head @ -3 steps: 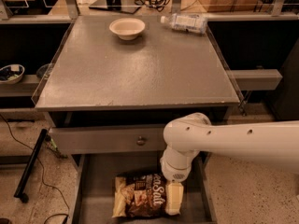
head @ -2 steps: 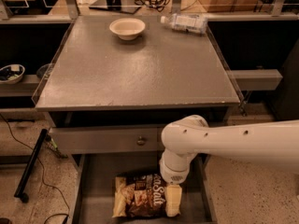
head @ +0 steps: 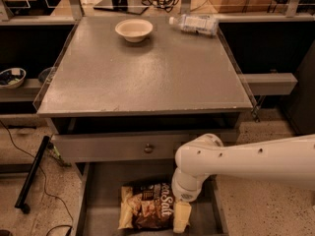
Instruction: Pick brown chip bag from middle drawer and place on counter
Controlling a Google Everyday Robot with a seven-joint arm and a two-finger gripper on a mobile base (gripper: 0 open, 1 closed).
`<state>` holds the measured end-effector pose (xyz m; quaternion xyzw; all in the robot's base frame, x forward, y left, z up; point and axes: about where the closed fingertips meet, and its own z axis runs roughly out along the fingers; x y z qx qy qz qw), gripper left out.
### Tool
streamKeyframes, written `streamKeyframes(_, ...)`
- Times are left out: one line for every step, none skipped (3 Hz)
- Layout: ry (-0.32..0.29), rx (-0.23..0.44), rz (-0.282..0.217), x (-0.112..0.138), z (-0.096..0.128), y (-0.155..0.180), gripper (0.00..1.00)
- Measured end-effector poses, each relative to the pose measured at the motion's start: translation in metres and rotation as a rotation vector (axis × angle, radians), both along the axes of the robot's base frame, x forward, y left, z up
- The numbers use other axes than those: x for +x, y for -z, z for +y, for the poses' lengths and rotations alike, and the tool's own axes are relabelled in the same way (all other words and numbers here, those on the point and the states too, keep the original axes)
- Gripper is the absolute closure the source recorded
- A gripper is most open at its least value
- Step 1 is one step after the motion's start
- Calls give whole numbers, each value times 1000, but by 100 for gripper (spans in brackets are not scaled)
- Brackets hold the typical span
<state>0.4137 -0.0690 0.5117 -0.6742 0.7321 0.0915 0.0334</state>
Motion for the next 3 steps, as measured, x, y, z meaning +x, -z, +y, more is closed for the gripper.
streamKeyframes(0,0,0,0,0,0,0)
streamKeyframes(6,28,17,5,6,16,0)
streamKeyframes(-8,89,56,22,23,51,0)
